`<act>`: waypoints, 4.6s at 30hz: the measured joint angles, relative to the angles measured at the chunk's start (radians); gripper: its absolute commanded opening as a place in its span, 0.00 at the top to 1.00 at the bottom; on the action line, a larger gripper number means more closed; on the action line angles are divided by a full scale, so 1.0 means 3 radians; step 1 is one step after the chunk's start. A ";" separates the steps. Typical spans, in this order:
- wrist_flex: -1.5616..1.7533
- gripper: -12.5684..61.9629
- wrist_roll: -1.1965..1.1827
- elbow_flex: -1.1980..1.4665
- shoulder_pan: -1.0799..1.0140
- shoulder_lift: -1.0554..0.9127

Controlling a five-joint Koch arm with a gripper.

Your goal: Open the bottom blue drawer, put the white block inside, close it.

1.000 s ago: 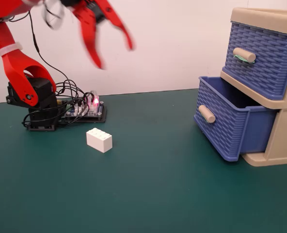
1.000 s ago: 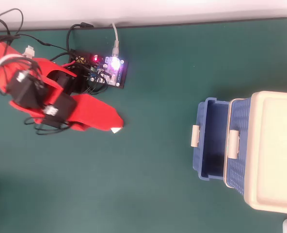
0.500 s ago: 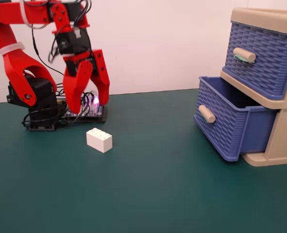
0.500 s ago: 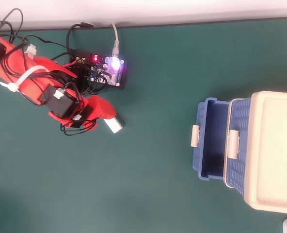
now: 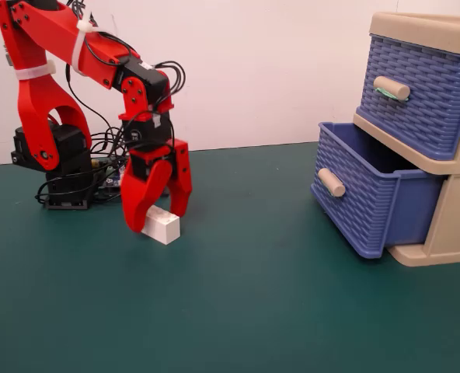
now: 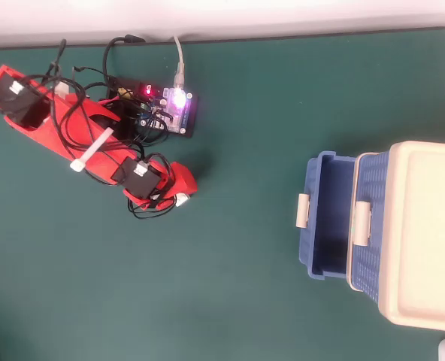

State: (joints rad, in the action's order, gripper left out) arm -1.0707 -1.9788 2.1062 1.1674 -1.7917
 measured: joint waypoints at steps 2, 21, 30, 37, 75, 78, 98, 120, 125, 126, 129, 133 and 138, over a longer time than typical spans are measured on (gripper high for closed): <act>0.0051 0.47 -0.0005 0.0077 0.0005 0.0005; -0.0169 0.94 0.0251 -0.0082 -0.0286 -0.0593; -0.1058 0.94 -0.0951 -0.3022 -0.0020 -0.0107; -0.1099 0.94 -0.2255 -0.5364 0.0634 0.1503; -0.2536 0.38 -0.2413 -0.6136 0.0890 0.2163; -0.2536 0.38 -0.2408 -0.6141 0.0869 0.2286; -0.1524 0.38 -0.2408 -0.6136 0.0874 0.3129; -0.2751 0.38 -0.1882 -0.6090 0.0061 0.1713; -0.2996 0.38 -0.0619 -0.4658 -0.1232 0.0885; -0.2991 0.38 -0.0378 -0.4469 -0.1401 0.0777; -0.2966 0.38 0.0547 -0.3267 -0.2148 0.0343; -0.2572 0.38 0.1212 -0.1595 -0.2792 -0.0312; -0.1779 0.37 0.1324 0.0430 -0.2904 -0.1406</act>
State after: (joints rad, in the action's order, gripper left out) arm -1.6045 -1.5815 2.2350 0.2961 -2.2135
